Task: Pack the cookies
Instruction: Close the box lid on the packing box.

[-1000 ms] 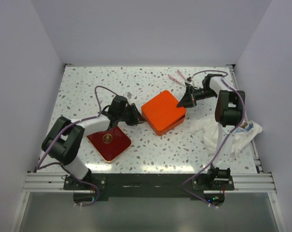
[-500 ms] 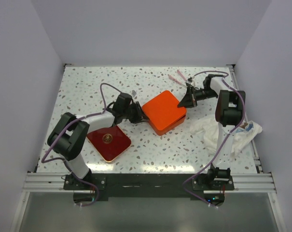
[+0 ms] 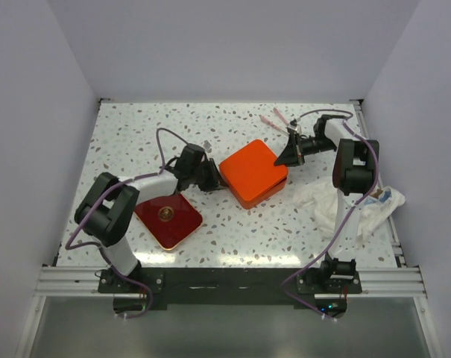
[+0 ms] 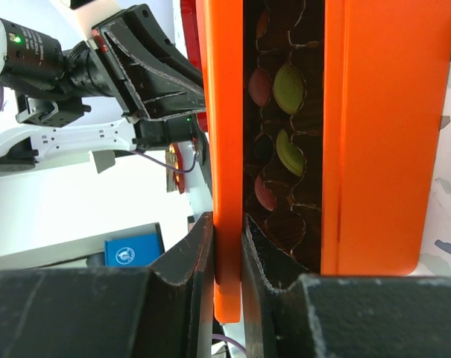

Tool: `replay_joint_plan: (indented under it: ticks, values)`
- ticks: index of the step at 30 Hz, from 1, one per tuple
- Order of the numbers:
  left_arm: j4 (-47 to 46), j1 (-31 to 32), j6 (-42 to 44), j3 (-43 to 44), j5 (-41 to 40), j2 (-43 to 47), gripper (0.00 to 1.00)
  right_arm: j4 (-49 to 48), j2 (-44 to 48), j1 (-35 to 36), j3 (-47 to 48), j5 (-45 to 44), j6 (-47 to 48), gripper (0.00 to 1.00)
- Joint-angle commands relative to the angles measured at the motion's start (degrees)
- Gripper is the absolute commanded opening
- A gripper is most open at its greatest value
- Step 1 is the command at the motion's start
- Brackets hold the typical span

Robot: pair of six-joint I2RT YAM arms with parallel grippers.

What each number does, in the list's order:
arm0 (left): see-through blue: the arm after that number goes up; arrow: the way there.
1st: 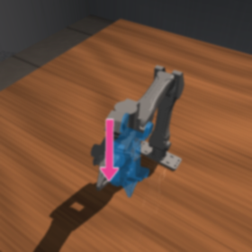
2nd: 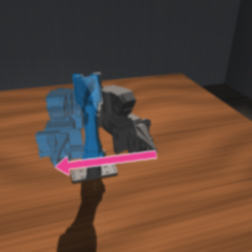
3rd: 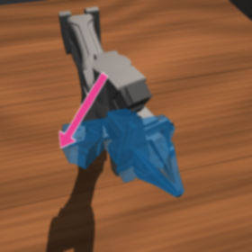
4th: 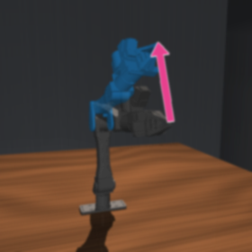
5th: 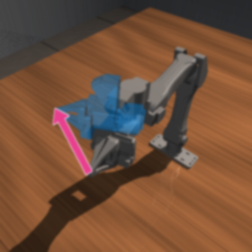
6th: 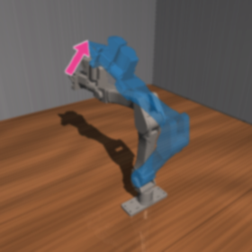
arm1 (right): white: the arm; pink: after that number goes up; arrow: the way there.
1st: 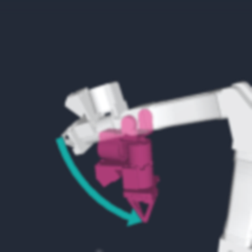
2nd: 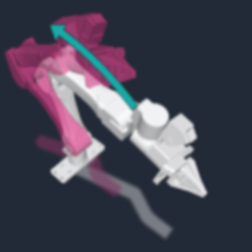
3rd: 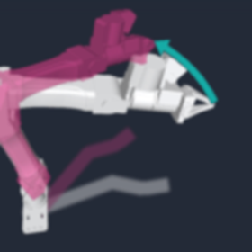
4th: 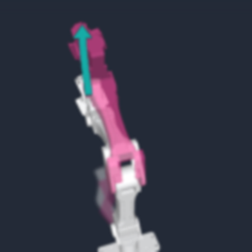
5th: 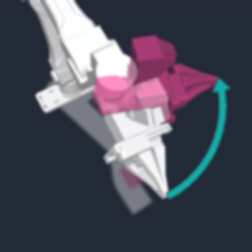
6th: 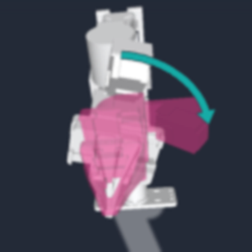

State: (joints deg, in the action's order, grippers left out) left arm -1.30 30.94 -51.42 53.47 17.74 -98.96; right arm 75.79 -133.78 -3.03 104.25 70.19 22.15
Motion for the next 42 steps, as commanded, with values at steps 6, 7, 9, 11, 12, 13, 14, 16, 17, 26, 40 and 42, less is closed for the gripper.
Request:
replay_joint_plan:
  ticks: [6, 7, 9, 11, 12, 13, 14, 16, 17, 26, 40, 42]
  values:
    - [-0.81, 0.35, 1.23, 5.24, 0.46, -2.38, 0.19, 1.12, -0.08, -0.31, 1.57, 1.70, 1.14, 0.09]
    - [-0.81, 0.35, 1.32, 5.50, 0.46, -2.55, 0.19, 1.12, -0.08, -0.40, 1.49, 1.61, 1.14, 0.09]
    - [-0.63, 0.35, 1.23, 6.20, 0.63, -2.99, 0.18, 1.12, -0.08, -0.40, 1.49, 1.61, 1.14, 0.10]
    - [-0.55, 0.44, 1.41, 6.64, 0.63, -3.26, 0.18, 1.12, -0.17, -0.31, 1.57, 1.61, 1.14, 0.11]
    - [-0.55, 0.44, 1.32, 6.73, 0.72, -3.35, 0.18, 1.12, -0.08, -0.31, 1.57, 1.61, 1.14, 0.12]
    - [-0.55, 0.44, 1.32, 6.82, 0.63, -3.35, 0.18, 1.20, -0.08, -0.31, 1.57, 1.44, 1.23, 0.14]
    - [-0.63, 0.44, 1.32, 6.82, 0.63, -3.43, 0.18, 1.20, -0.08, -0.31, 1.49, 1.44, 1.23, 0.15]
    - [-0.63, 0.44, 1.32, 6.82, 0.72, -3.35, 0.18, 1.20, -0.08, -0.49, 1.49, 1.26, 1.40, 0.17]
    - [-0.72, 0.44, 1.32, 6.82, 0.72, -3.43, 0.18, 1.20, -0.08, -0.49, 1.49, 1.26, 1.40, 0.20]
    - [-1.16, 0.53, 0.97, 7.08, 0.90, -3.79, 0.18, 1.20, 0.01, -0.84, 1.84, 0.21, 1.49, 0.24]
    - [-1.60, 0.53, 0.79, 7.52, 1.07, -4.31, 0.18, 0.24, 0.01, -1.37, 2.89, -1.73, 0.52, 0.40]
    - [-1.60, 0.61, 0.62, 7.61, 1.16, -4.31, 0.18, 0.06, 0.09, -1.63, 3.07, -1.99, 0.26, 0.40]
